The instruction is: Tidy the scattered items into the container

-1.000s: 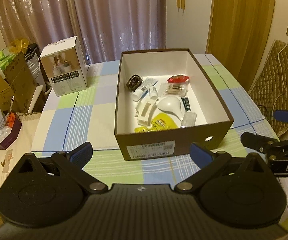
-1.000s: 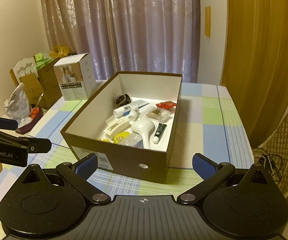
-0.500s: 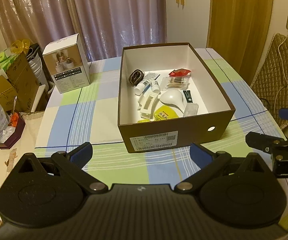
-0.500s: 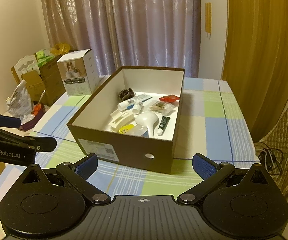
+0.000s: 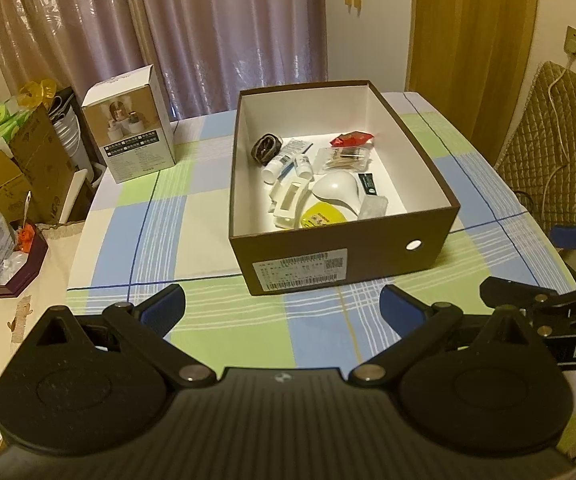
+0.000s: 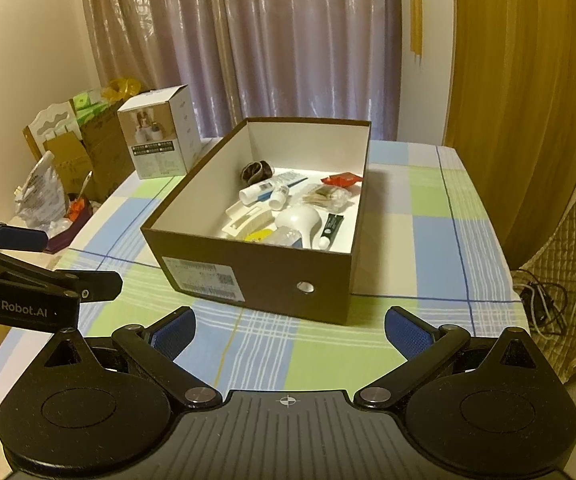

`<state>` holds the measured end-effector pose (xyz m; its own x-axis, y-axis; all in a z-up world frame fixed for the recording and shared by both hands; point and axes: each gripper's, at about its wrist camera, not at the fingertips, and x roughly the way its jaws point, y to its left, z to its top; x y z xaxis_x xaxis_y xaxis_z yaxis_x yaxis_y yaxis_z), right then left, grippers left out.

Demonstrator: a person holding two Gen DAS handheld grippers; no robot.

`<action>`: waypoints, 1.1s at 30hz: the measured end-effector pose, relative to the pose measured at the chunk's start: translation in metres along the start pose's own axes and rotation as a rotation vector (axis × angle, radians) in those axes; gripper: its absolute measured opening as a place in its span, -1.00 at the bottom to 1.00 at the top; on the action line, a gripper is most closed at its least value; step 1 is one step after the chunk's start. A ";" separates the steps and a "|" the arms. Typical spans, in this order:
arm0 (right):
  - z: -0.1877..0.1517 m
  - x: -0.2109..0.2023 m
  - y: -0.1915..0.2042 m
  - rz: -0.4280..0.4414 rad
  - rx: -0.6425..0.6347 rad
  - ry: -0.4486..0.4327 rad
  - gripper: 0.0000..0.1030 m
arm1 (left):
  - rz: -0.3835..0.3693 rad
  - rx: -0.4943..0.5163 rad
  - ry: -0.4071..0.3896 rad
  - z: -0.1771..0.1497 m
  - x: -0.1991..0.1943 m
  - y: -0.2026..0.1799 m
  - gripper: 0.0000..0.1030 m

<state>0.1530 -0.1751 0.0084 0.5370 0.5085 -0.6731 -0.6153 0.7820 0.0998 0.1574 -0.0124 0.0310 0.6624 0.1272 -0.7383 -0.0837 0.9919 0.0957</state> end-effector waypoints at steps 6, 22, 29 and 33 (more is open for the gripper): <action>-0.004 0.001 -0.001 -0.001 0.017 0.016 1.00 | -0.003 0.012 0.013 -0.005 0.002 -0.005 0.98; 0.000 0.017 -0.006 0.014 0.040 0.038 1.00 | 0.004 0.032 0.055 -0.010 0.016 -0.009 0.98; 0.004 0.028 -0.006 0.029 0.033 0.051 1.00 | 0.012 0.033 0.066 -0.008 0.024 -0.006 0.98; 0.006 0.033 -0.006 0.035 0.031 0.054 1.00 | 0.015 0.031 0.064 -0.004 0.028 -0.004 0.98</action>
